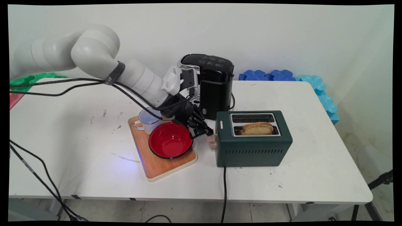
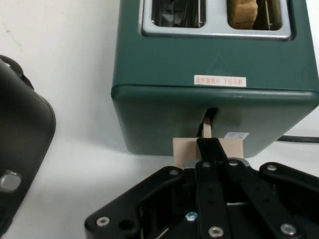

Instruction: Press the toaster switch

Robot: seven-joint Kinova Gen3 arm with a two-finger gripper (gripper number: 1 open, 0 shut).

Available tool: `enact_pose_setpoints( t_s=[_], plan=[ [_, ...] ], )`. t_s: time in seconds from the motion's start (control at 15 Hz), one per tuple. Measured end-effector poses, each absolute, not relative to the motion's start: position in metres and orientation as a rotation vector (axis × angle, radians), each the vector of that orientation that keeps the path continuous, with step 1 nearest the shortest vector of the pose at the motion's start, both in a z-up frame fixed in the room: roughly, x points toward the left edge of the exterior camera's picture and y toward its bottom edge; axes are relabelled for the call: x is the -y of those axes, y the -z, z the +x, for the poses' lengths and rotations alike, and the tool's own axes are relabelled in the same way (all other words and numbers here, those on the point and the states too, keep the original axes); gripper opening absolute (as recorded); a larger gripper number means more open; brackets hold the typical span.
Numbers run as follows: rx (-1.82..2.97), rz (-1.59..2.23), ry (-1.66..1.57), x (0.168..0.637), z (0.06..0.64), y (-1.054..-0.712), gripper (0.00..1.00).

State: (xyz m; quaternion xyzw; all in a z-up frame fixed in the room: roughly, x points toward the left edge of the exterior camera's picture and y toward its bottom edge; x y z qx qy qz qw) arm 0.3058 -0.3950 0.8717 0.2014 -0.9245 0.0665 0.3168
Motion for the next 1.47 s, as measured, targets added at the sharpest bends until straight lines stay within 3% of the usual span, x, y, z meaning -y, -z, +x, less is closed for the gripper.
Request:
enact_pose_setpoints(
  t_s=[1.47],
  plan=[
    [2.414,0.564,-0.169,0.386,0.311,-0.854,0.00]
  ],
)
